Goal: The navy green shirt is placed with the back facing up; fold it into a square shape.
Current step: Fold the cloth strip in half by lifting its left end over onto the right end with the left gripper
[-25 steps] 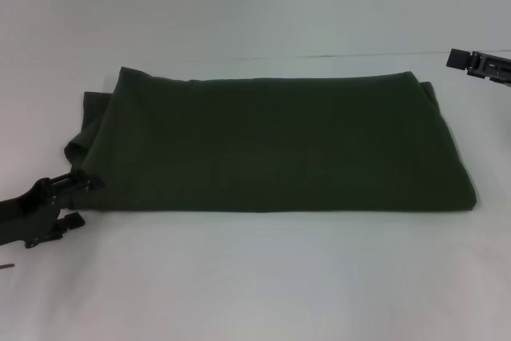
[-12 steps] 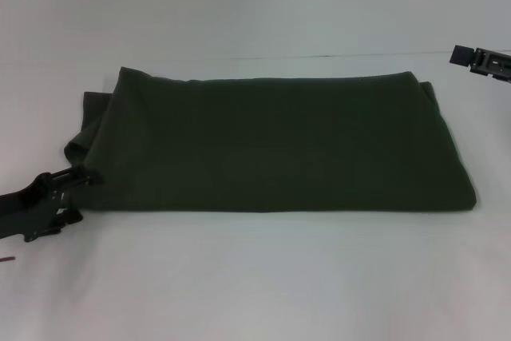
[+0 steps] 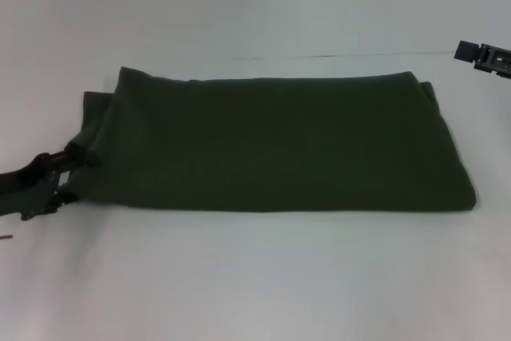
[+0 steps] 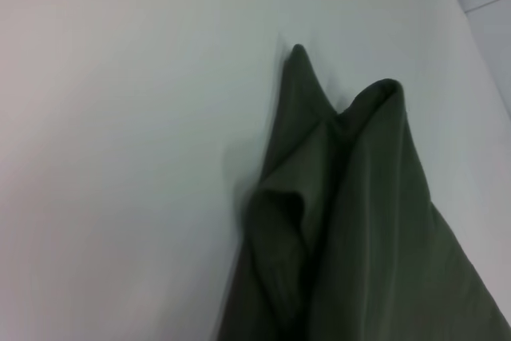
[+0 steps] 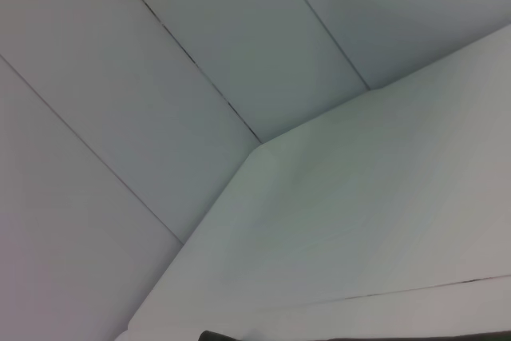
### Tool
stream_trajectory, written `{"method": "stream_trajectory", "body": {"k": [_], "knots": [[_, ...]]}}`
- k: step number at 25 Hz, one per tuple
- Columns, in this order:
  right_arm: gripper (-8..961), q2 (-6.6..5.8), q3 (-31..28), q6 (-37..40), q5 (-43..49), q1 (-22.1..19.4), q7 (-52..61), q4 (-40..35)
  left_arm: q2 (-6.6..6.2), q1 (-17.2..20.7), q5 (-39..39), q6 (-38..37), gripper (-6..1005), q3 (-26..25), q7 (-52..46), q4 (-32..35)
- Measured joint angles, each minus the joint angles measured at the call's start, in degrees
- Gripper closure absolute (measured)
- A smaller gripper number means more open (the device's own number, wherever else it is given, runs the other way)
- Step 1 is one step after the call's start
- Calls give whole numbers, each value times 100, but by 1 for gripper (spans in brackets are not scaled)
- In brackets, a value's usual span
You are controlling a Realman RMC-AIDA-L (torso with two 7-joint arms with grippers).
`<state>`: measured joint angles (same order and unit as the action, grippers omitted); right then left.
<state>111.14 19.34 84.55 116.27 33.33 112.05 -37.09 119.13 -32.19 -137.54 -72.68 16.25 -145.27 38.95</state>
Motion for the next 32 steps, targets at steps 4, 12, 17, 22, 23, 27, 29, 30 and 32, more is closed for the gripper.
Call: {"method": "stream_trajectory", "body": {"k": [4,12,17,22,23,27,29,30,32], "knots": [[33,-3,0,0,-6,-7,0,0,-27,-74,-1,29,116,24,20,19],[33,-5,0,-2,-9,-16,1,0,-38,-1,-63,-141,115,20,34,49],[34,-5,0,-7,-9,-15,7,0,-23,21,-63,-257,115,37,4,17],[35,-5,0,-10,-8,-7,13,0,-11,-20,-63,-119,115,139,5,-126],[37,-5,0,-10,-8,-8,13,0,-10,-21,-63,-84,115,160,4,-130],[38,-5,0,-21,-8,-12,15,0,-4,-31,-63,15,115,198,1,-165],[38,-5,-4,-25,-8,-12,16,0,-4,-39,-63,84,116,200,1,-195],[38,-5,-6,-25,-10,-11,17,0,-7,-41,-63,110,116,200,1,-203],[37,-5,-8,-27,-31,-11,18,1,-11,-50,-76,185,116,202,1,-207]]}}
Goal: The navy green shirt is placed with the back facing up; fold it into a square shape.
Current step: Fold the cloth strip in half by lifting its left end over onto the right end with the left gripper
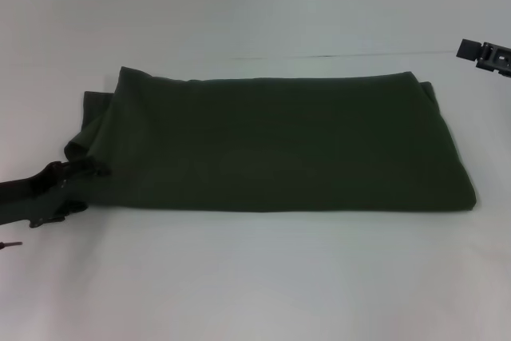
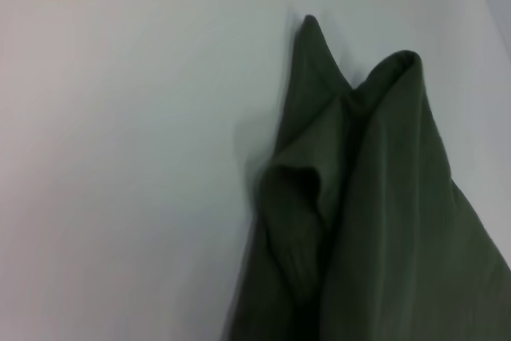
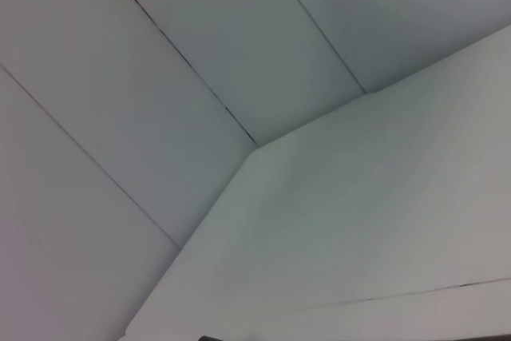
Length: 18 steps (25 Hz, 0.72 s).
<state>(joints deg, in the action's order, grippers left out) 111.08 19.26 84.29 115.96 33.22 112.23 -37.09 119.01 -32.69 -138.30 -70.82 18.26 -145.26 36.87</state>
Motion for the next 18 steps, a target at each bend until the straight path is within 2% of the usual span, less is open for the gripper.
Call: {"method": "stream_trajectory", "body": {"k": [10,18], "knots": [[37,-8,-1,-11,-46,0,9,0,-54,-110,-143,294,119,3,1,-6],[37,-8,-1,-35,-48,0,18,14,-87,-241,-94,184,121,2,20,-5]]}}
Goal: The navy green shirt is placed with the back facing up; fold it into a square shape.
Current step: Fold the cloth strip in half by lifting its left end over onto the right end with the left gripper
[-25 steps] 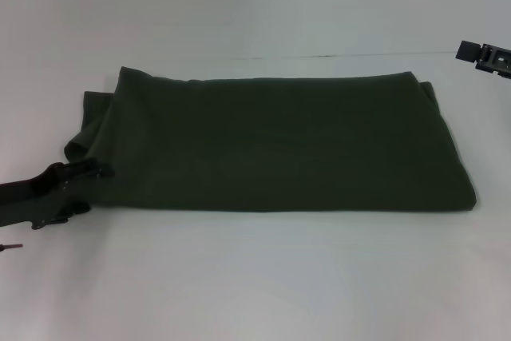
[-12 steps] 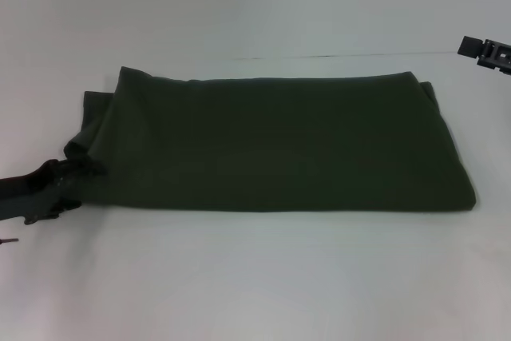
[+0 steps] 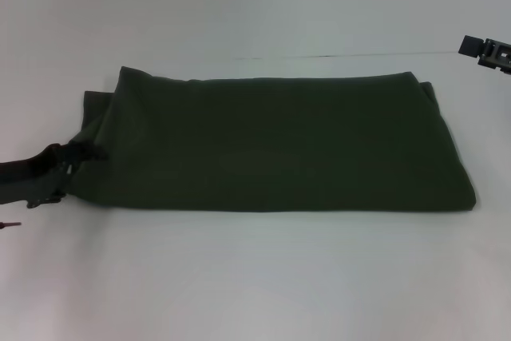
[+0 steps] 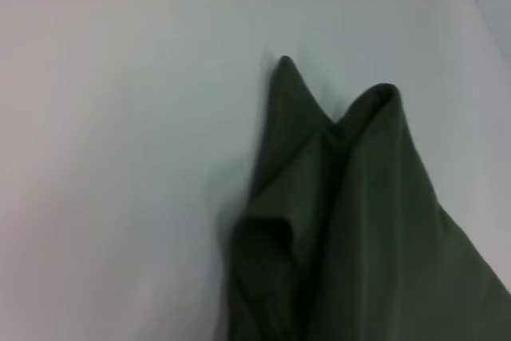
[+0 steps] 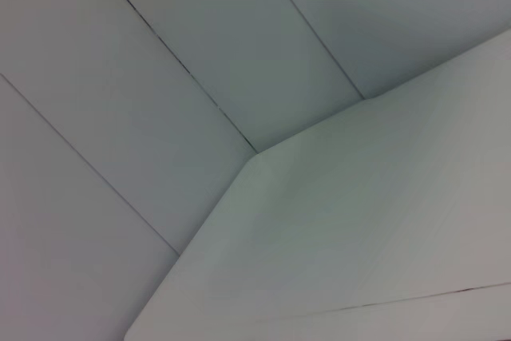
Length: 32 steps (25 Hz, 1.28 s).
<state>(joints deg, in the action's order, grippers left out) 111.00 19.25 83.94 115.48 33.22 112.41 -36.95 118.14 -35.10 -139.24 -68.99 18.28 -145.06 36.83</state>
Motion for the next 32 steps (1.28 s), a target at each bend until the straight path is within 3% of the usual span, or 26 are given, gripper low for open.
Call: {"method": "stream_trajectory", "body": {"k": [13,32], "knots": [[38,0,0,-27,0,-9,-27,32,-2,2,-32,-154,121,24,107,25],[37,0,0,-34,1,-70,-2,48,-39,-23,-223,-224,122,539,567,306]]}}
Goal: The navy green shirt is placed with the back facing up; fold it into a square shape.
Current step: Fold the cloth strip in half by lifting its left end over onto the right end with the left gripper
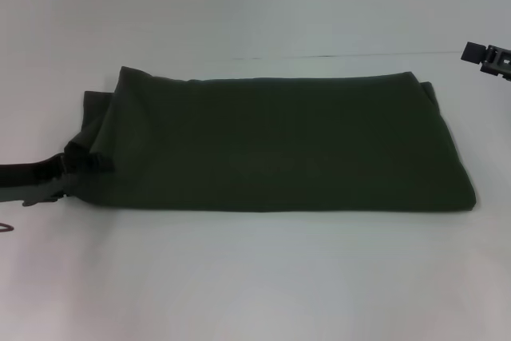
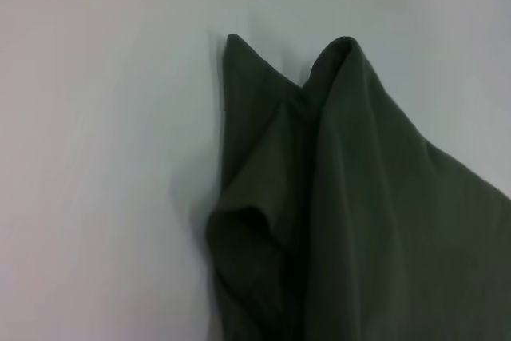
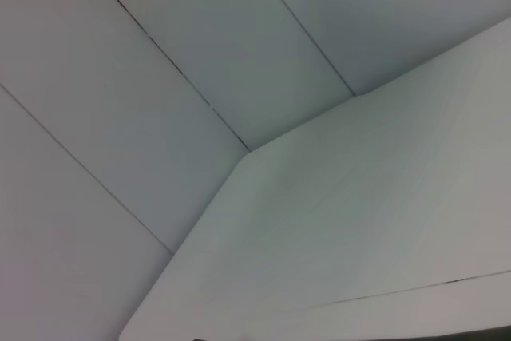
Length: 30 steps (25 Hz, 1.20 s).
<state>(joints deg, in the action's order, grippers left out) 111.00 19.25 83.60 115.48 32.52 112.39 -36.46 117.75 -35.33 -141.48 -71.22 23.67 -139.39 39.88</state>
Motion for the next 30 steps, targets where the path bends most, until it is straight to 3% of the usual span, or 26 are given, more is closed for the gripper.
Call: {"method": "stream_trajectory", "body": {"k": [25,30], "knots": [[37,18,0,-40,0,-2,4,-2,11,-21,-190,-13,147,193,122,46],[37,20,12,-47,0,-9,6,-1,8,-38,-232,9,343,199,124,40]]}}
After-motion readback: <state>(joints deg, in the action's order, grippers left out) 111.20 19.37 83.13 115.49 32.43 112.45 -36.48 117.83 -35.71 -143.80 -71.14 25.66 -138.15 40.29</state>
